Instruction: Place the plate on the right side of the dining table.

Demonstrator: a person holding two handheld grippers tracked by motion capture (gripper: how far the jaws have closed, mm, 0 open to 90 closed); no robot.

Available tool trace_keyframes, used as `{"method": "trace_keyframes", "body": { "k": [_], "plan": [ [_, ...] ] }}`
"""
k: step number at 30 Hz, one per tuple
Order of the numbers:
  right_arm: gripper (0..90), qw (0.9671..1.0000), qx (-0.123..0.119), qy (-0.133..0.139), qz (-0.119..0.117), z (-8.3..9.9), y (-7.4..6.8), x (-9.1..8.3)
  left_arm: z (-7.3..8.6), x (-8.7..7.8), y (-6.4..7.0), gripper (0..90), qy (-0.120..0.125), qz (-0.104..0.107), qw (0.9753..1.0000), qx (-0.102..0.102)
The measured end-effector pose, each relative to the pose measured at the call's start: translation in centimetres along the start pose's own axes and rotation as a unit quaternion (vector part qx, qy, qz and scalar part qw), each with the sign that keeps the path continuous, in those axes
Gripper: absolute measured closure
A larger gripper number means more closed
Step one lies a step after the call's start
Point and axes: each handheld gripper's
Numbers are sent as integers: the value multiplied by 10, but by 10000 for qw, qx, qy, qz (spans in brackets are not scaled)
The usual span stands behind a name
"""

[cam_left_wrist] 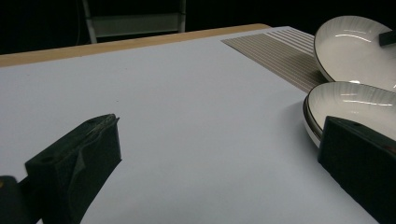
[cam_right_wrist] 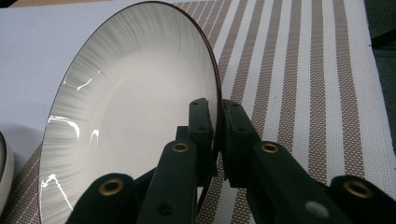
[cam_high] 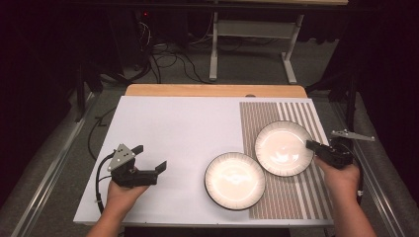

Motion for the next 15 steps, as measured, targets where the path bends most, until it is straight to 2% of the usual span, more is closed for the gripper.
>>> {"method": "trace_keyframes", "body": {
  "k": [4, 9, 15],
  "plan": [
    [855, 10000, 67, -40, -8, 0, 2, 2, 0, 0, 1, 3, 22, 31, 10000, 3],
    [852, 9999, 139, -79, -6, 0, 5, 4, 1, -2, 1, 3, 11, -33, 9999, 104],
    [846, 9997, 194, -144, 18, 1, 6, 4, 1, -2, 0, 3, 14, -76, 9999, 100]
  ]
}}
Point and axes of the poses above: each handheld gripper's, and its own axes: x roughly forward along the jaws, z roughly out of its underside, y roughly to its right
